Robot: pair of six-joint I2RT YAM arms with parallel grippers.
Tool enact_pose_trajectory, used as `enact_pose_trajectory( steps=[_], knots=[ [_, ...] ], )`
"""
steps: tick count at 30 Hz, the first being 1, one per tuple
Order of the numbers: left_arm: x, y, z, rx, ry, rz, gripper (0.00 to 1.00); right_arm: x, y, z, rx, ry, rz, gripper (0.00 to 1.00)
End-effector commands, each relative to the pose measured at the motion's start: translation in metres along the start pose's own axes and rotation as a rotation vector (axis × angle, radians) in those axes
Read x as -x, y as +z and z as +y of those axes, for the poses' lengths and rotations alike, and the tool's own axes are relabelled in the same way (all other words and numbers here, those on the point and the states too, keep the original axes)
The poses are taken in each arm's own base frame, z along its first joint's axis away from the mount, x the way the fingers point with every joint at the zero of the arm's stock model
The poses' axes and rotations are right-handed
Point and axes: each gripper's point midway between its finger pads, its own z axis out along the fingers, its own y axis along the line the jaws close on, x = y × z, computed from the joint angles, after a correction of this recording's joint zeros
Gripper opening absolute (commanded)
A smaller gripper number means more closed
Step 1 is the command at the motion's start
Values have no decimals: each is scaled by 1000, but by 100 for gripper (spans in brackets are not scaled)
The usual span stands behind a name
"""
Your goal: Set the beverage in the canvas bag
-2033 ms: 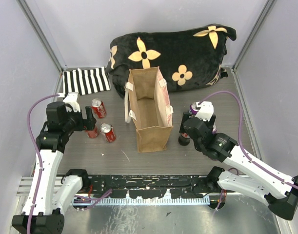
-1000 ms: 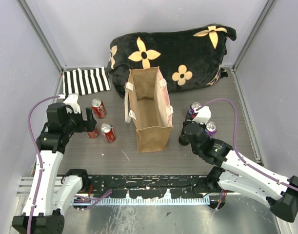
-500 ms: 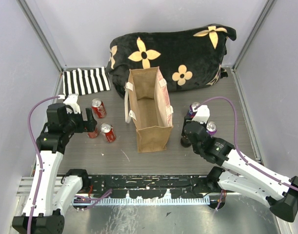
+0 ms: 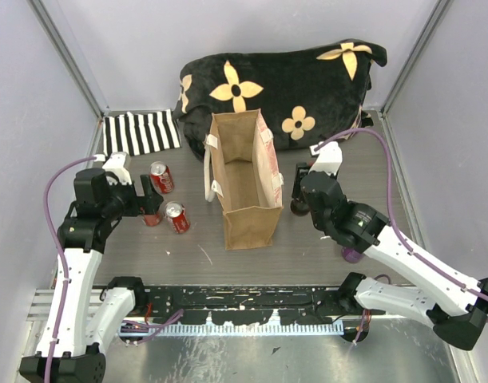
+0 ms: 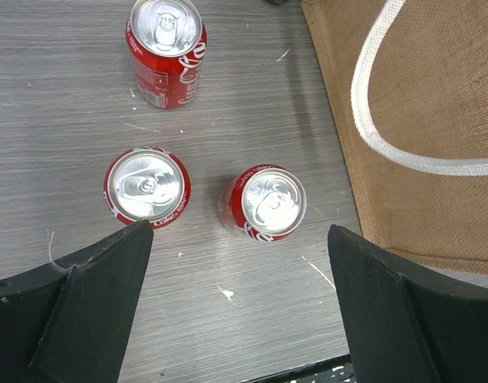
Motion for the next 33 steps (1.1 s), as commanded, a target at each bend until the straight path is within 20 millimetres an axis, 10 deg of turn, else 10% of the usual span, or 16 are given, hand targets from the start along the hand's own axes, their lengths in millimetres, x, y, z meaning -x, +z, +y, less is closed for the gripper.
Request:
enact_pose_trajectory(
  steps=[1, 13, 33],
  knots=[
    [19, -6, -10, -37, -9, -54, 98, 93, -16, 3, -1, 148, -205, 1],
    [34, -14, -29, -122, -22, -72, 98, 205, -21, 27, 2, 80, -360, 1],
    [59, -11, -53, -230, -134, -54, 98, 330, 3, 84, 104, 108, -559, 1]
  ],
)
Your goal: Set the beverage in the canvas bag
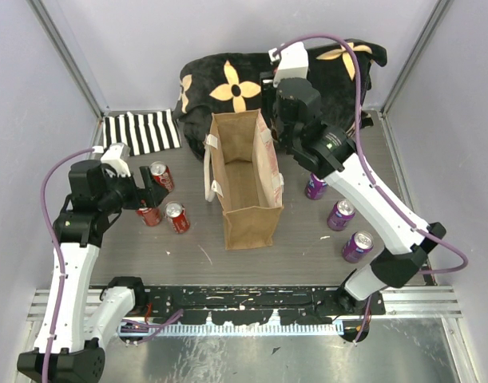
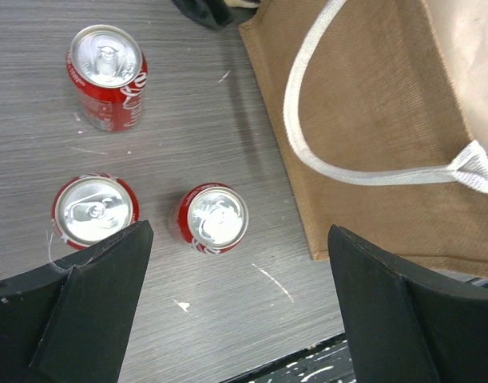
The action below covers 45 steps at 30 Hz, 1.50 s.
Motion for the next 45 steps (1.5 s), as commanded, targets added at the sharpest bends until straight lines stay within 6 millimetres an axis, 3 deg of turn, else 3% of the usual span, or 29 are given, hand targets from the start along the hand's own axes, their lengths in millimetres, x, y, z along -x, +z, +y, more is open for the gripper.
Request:
enact_pose_trajectory(
  steps=[1, 5, 7, 14, 25, 34, 45],
  knots=[
    [36, 0, -27, -104, -77, -43, 98, 111, -18, -11, 44, 215, -283, 1],
    [61, 11, -45, -169, -159, -37, 100, 104, -6, 9, 89, 221, -266, 1],
    [73, 18, -56, -205, -192, -34, 96, 97, -1, 19, 110, 224, -249, 1],
    [81, 47, -84, -272, -252, 39, 94, 63, 15, 48, 177, 237, -184, 1],
    [62, 104, -109, -311, -205, 144, 95, 21, 46, 94, 243, 211, -108, 1],
    [41, 143, -108, -297, -195, 218, 95, -24, 70, 119, 251, 207, -51, 1],
    [10, 141, -97, -282, -173, 259, 95, -76, 76, 132, 279, 236, -28, 1]
  ],
)
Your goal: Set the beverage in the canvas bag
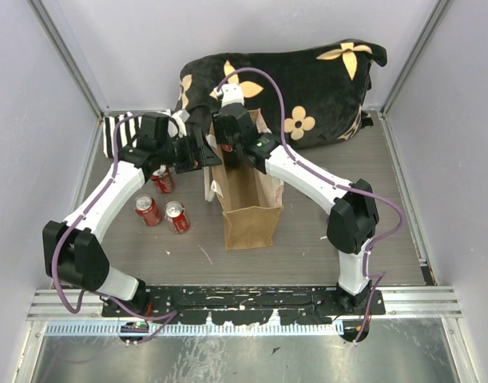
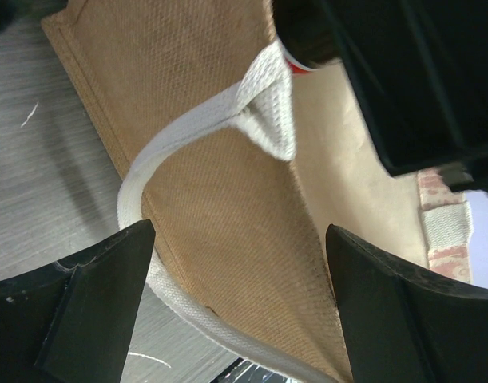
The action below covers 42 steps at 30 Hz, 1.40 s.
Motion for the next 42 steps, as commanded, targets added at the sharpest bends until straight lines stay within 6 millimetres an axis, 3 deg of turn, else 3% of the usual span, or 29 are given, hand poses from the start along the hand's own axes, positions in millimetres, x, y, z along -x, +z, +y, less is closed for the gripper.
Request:
enact_pose_trajectory(
  steps=[1, 10, 20, 42],
  knots=[
    [-9, -5, 2, -7, 39, -11, 95, 94, -31, -1, 58, 189, -315, 1],
    [-26, -11, 10, 10, 51, 9, 95, 71, -20, -6, 65, 232, -328, 1],
    [-31, -12, 11, 5, 51, 23, 95, 65, -8, -20, 70, 276, -353, 1],
    [-32, -6, 12, -9, 55, 35, 94, 44, 14, 4, 148, 272, -298, 1]
  ],
)
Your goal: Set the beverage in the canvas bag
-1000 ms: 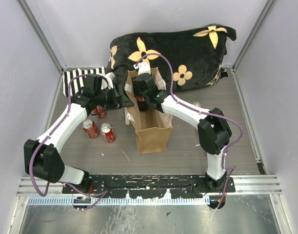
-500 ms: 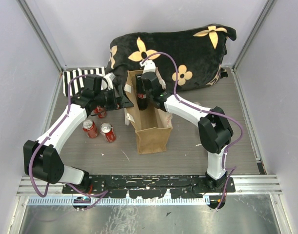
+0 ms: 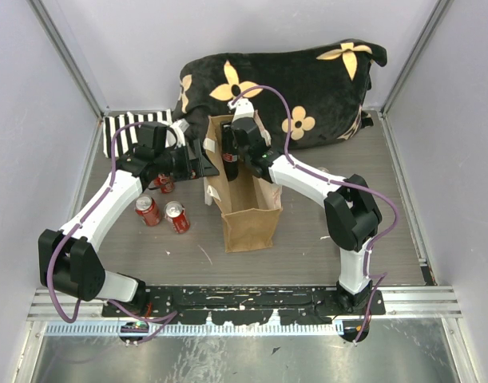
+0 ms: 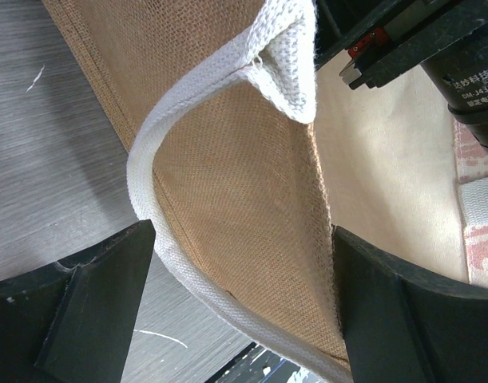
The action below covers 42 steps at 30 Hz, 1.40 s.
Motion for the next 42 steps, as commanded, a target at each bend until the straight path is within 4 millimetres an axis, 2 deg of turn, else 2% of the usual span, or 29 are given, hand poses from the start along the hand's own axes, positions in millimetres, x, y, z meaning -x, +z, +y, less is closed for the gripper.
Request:
enact_pose_trajectory(
  steps=[1, 16, 22, 26, 27, 29, 33, 36, 42],
  knots=[
    [-2, 2, -2, -24, 23, 1, 94, 109, -18, 27, 99, 131, -306, 1],
    [-2, 4, 0, -22, 32, -1, 94, 69, 3, 37, 90, 64, -224, 1],
    [-1, 6, 0, -26, 32, -1, 95, 59, 1, 36, 78, 50, -197, 2],
    [0, 6, -1, -30, 33, -4, 95, 58, -4, 32, 71, 41, -195, 30],
    [0, 5, -2, -30, 34, -5, 95, 58, -6, 32, 72, 38, -195, 41],
    [0, 4, -2, -31, 36, -8, 95, 60, -8, 31, 71, 35, -197, 52],
    [-2, 3, -2, -31, 38, -8, 95, 63, -14, 32, 72, 23, -201, 65],
    [-3, 1, -3, -33, 42, -11, 95, 67, -17, 32, 71, 21, -205, 72],
    [-2, -1, -3, -32, 47, -14, 95, 69, -23, 32, 66, 18, -206, 77]
  ],
)
